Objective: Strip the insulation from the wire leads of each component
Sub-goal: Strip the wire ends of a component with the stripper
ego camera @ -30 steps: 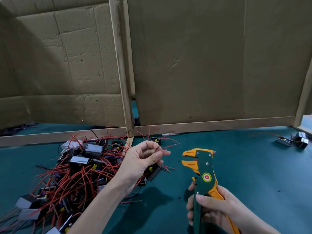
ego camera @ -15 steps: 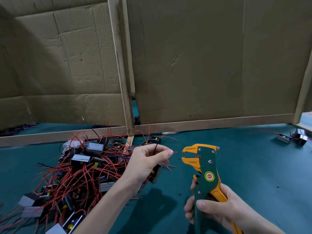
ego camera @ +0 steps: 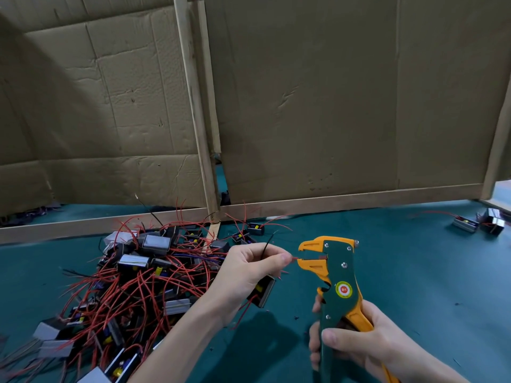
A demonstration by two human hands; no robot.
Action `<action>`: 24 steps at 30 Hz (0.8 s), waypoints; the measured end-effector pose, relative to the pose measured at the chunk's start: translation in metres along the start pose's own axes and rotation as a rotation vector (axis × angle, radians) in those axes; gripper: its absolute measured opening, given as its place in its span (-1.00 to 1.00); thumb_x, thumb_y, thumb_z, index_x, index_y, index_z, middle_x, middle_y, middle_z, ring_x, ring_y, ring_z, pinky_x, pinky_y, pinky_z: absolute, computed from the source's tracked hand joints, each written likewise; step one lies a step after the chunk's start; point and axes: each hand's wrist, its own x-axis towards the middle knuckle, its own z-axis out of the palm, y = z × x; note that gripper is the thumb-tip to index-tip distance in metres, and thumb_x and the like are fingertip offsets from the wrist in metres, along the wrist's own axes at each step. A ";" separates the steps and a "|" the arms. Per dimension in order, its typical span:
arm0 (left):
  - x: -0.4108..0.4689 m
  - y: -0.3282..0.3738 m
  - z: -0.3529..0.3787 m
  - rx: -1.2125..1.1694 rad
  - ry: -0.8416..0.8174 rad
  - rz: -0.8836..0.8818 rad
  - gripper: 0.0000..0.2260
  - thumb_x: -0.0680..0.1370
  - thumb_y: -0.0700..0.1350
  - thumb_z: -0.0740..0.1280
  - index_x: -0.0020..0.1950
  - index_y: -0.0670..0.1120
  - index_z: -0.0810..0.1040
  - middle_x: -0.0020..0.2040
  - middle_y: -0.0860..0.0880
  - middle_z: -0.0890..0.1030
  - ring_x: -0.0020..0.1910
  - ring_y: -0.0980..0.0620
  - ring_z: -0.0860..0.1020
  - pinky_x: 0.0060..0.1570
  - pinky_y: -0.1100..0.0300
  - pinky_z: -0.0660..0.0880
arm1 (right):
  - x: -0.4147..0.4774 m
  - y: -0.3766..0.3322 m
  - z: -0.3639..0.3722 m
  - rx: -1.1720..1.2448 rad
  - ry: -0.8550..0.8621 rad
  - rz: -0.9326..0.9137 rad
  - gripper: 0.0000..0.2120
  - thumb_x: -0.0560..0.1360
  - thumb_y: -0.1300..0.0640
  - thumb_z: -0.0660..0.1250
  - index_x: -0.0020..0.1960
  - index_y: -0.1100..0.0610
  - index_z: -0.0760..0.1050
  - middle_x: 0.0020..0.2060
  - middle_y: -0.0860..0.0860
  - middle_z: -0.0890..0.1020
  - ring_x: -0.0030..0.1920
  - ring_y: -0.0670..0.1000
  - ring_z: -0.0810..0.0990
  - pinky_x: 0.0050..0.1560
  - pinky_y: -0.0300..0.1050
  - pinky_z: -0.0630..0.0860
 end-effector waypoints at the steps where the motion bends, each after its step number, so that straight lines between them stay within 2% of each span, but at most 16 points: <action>1: 0.000 0.000 0.000 0.005 0.001 0.002 -0.91 0.43 -0.15 0.44 -0.28 -0.06 0.66 -0.45 0.09 0.50 -0.46 0.23 0.41 -0.40 0.46 0.33 | 0.000 0.000 0.000 -0.003 0.001 -0.002 -0.21 0.07 0.19 0.70 0.15 0.38 0.38 -0.17 0.46 0.56 -0.19 0.37 0.59 -0.14 0.12 0.57; 6: 0.000 -0.001 0.000 0.021 -0.004 0.005 -0.85 0.48 -0.22 0.40 -0.29 -0.07 0.65 -0.46 0.10 0.48 -0.46 0.23 0.39 -0.40 0.47 0.32 | -0.001 -0.001 0.002 -0.007 0.012 -0.003 -0.23 0.08 0.19 0.70 0.13 0.38 0.38 -0.21 0.45 0.56 -0.21 0.35 0.59 -0.16 0.14 0.56; 8: 0.000 -0.001 -0.001 0.024 -0.015 0.002 -0.84 0.48 -0.23 0.39 -0.29 -0.08 0.65 -0.46 0.10 0.49 -0.46 0.24 0.40 -0.40 0.47 0.32 | -0.001 0.000 0.002 -0.006 0.015 0.000 -0.29 0.08 0.20 0.70 0.07 0.39 0.42 -0.25 0.43 0.55 -0.26 0.33 0.58 -0.20 0.13 0.56; 11: 0.000 -0.001 -0.002 0.044 -0.042 0.007 -0.87 0.49 -0.22 0.38 -0.25 -0.10 0.64 -0.43 0.12 0.51 -0.44 0.25 0.41 -0.37 0.47 0.34 | -0.001 0.001 0.004 -0.044 0.026 0.005 -0.52 0.10 0.16 0.69 -0.15 0.32 0.53 -0.35 0.36 0.54 -0.36 0.26 0.56 -0.30 0.06 0.55; 13: 0.001 -0.001 -0.004 0.058 -0.058 0.010 -0.89 0.49 -0.21 0.38 -0.24 -0.10 0.64 -0.41 0.12 0.53 -0.43 0.26 0.42 -0.36 0.47 0.35 | 0.001 0.004 0.008 -0.101 0.064 0.004 -0.64 0.14 0.10 0.65 -0.30 0.25 0.53 -0.44 0.29 0.53 -0.46 0.18 0.53 -0.37 -0.03 0.52; 15: 0.002 -0.003 -0.004 0.064 -0.076 -0.006 -0.94 0.49 -0.17 0.37 -0.18 -0.10 0.61 -0.39 0.11 0.53 -0.41 0.23 0.41 -0.35 0.44 0.34 | 0.005 0.008 0.010 -0.180 0.182 -0.016 -0.60 0.14 -0.02 0.59 -0.44 0.21 0.44 -0.54 0.21 0.47 -0.55 0.11 0.44 -0.46 -0.09 0.44; 17: 0.004 -0.009 -0.004 -0.010 -0.099 -0.059 -0.91 0.56 -0.13 0.28 -0.12 -0.11 0.50 -0.39 0.10 0.48 -0.38 0.16 0.35 -0.32 0.38 0.29 | 0.008 0.011 0.007 -0.205 0.275 -0.022 -0.53 0.11 -0.10 0.56 -0.50 0.21 0.37 -0.57 0.17 0.41 -0.57 0.09 0.39 -0.51 -0.13 0.39; 19: 0.006 -0.016 -0.003 -0.097 -0.127 -0.101 -0.82 0.62 -0.11 0.14 -0.14 -0.12 0.41 -0.37 0.07 0.46 -0.36 0.12 0.31 -0.30 0.33 0.27 | 0.008 0.010 0.004 -0.183 0.262 -0.014 -0.55 0.10 -0.08 0.57 -0.46 0.23 0.43 -0.52 0.21 0.44 -0.53 0.12 0.43 -0.48 -0.12 0.43; 21: 0.007 -0.020 -0.003 -0.097 -0.113 -0.072 -0.78 0.59 -0.05 0.12 -0.16 -0.14 0.41 -0.36 0.05 0.44 -0.35 0.11 0.29 -0.29 0.31 0.25 | 0.008 0.006 0.001 -0.020 0.193 -0.023 -0.67 0.12 0.07 0.59 -0.32 0.26 0.55 -0.39 0.28 0.53 -0.41 0.20 0.55 -0.35 -0.01 0.54; 24: 0.007 -0.021 -0.008 0.111 -0.059 0.030 -0.77 0.55 0.00 0.16 -0.16 -0.10 0.51 -0.34 0.06 0.44 -0.33 0.11 0.31 -0.26 0.30 0.26 | 0.009 0.003 -0.004 0.105 0.162 -0.040 -0.75 0.19 0.28 0.52 -0.16 0.30 0.58 -0.28 0.34 0.56 -0.29 0.29 0.60 -0.23 0.13 0.59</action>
